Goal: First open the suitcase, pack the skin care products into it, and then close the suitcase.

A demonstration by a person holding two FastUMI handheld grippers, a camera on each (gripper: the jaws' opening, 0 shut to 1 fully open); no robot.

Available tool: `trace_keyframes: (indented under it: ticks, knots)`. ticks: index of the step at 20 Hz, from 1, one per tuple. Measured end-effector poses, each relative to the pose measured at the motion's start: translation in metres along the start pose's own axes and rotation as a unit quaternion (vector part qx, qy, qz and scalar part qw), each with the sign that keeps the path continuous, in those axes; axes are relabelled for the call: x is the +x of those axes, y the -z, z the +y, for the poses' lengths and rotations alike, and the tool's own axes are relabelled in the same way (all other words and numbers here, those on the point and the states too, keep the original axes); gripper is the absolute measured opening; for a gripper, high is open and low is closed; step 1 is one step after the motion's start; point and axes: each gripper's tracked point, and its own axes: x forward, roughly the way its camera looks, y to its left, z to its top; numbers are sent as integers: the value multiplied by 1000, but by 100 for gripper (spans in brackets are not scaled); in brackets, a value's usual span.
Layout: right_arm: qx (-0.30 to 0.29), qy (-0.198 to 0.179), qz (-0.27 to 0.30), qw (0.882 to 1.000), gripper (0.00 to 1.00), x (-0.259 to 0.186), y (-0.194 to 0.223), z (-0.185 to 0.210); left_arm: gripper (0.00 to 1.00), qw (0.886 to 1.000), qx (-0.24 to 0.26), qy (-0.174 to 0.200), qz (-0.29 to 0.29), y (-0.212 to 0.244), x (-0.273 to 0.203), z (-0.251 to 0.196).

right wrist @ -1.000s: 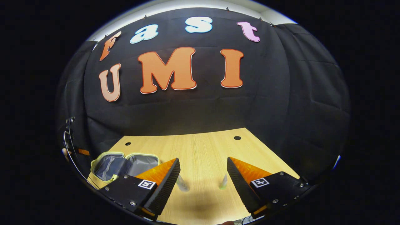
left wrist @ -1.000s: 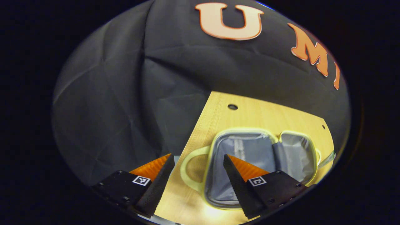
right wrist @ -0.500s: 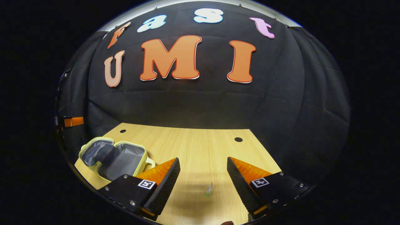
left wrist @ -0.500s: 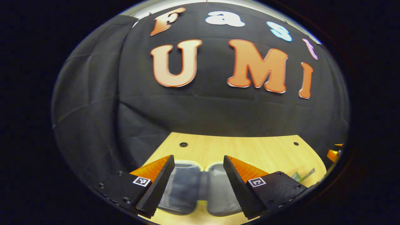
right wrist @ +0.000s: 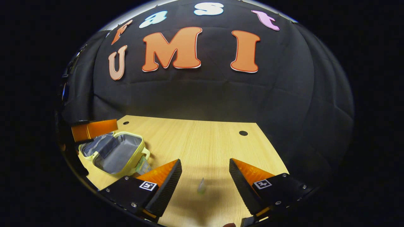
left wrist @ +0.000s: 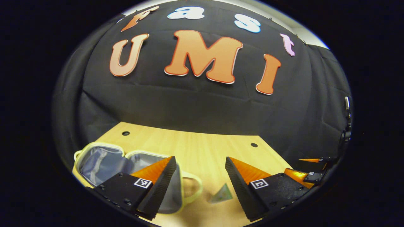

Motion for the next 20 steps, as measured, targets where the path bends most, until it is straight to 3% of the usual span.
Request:
trace_keyframes:
  ticks: [4,14,15,17,19,20]
  knots:
    - [5,3,4,1000,95,5,9,-21,97,999,36,-14,-5,32,21,-32]
    - [-9,1,35,999,96,16,38,-56,97,992,55,-45,104,167,66,-51]
    - [-10,1,38,999,96,16,40,-57,92,991,56,-54,112,175,67,-49]
    - [-11,0,42,999,96,15,44,-58,66,986,61,-81,129,192,71,-36]
    - [-10,-3,47,999,96,14,49,-57,39,990,45,-72,115,187,74,-39]
    - [-10,-6,49,999,96,13,50,-55,39,990,37,-73,116,186,68,-37]
